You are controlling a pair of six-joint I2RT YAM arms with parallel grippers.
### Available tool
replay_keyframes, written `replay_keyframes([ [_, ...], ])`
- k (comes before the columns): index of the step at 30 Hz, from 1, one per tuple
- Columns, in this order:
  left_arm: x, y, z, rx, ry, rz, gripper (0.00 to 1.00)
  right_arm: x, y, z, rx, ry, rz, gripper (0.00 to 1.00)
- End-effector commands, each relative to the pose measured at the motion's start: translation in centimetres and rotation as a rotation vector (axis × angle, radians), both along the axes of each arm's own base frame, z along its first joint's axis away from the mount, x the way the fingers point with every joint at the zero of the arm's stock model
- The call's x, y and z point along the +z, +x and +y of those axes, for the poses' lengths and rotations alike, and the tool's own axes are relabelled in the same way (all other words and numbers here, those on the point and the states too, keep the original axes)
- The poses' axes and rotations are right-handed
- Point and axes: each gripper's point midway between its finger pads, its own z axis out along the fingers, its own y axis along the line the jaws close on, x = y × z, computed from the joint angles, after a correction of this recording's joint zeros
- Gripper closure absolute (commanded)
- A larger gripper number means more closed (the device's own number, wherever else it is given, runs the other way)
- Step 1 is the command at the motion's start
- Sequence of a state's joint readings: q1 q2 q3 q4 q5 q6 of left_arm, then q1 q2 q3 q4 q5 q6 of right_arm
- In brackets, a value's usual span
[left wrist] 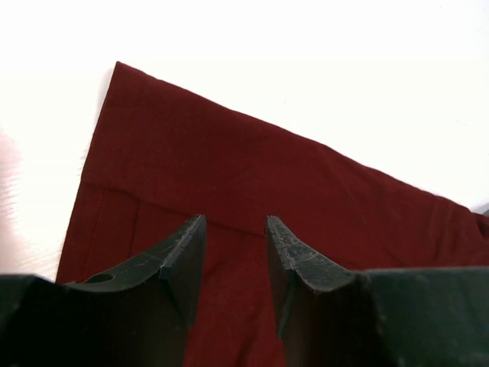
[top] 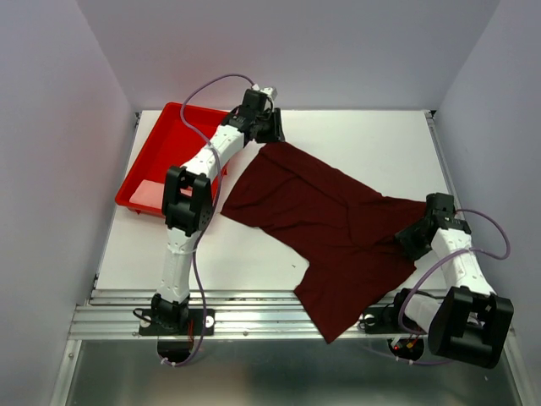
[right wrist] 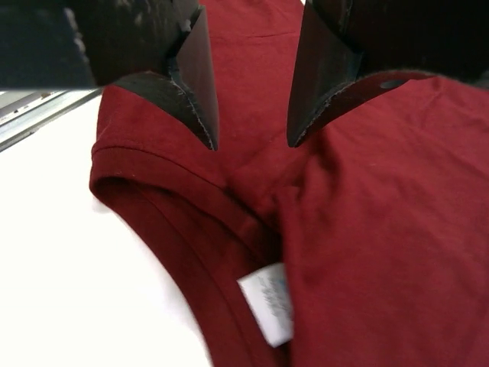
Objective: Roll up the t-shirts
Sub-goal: Fold the T-shirt at the center of the board.
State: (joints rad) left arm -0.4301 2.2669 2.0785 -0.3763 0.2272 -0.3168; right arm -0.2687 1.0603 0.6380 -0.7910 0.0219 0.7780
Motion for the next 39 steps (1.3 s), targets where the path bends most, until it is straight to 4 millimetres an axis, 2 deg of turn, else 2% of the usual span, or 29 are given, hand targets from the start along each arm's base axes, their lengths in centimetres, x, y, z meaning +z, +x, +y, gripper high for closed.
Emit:
replay_keyframes([
  [1, 1.4, -0.3, 0.4, 0.011, -0.012, -0.022, 0.52, -0.7, 0.3, 0.1, -0.037, 0.023, -0.008, 0.55],
  [7, -1.0, -0.4, 0.6, 0.011, 0.018, 0.02, 0.52, -2.4, 0.4, 0.0, -0.033, 0.03, 0.023, 0.58],
  [11, -2.9, -0.5, 0.5, 0.001, 0.034, 0.048, 0.52, -2.7, 1.1, -0.1, -0.03, 0.025, 0.005, 0.58],
  [16, -4.2, -0.5, 0.9, 0.009, 0.061, 0.067, 0.52, -2.6, 1.7, -0.4, -0.009, 0.015, -0.004, 0.6],
  [18, -4.8, -0.4, 0.9, -0.001, 0.074, 0.073, 0.52, -2.2, 2.3, -0.6, -0.007, 0.007, -0.023, 0.6],
  [19, -4.6, -0.1, 0.7, -0.004, 0.073, 0.068, 0.52, -1.9, 2.7, -0.1, 0.009, 0.035, -0.038, 0.6],
  [20, -5.8, -0.2, 0.8, -0.009, 0.086, 0.091, 0.52, -1.4, 3.2, -0.1, 0.011, 0.037, -0.053, 0.6],
  [23, -7.6, -0.3, 0.7, -0.012, 0.098, 0.125, 0.52, -0.7, 3.4, 0.1, 0.025, 0.049, -0.06, 0.6],
  [26, -8.7, -0.5, 1.0, -0.001, 0.113, 0.141, 0.53, 0.6, 3.2, 0.7, 0.043, 0.071, -0.071, 0.57],
  [29, -8.4, -0.7, 1.2, 0.006, 0.119, 0.142, 0.53, 2.7, 2.9, 0.9, 0.052, 0.066, -0.11, 0.51],
  [33, -5.8, -0.7, 1.5, 0.015, 0.108, 0.09, 0.53, 5.0, 3.0, 0.8, 0.07, 0.046, -0.141, 0.45],
  [35, -5.7, -0.6, 1.6, 0.013, 0.112, 0.084, 0.52, 5.7, 3.5, 0.6, 0.078, 0.034, -0.159, 0.44],
  [39, -6.8, -0.4, 1.5, 0.02, 0.122, 0.107, 0.52, 6.4, 5.8, -0.3, 0.092, 0.008, -0.193, 0.49],
])
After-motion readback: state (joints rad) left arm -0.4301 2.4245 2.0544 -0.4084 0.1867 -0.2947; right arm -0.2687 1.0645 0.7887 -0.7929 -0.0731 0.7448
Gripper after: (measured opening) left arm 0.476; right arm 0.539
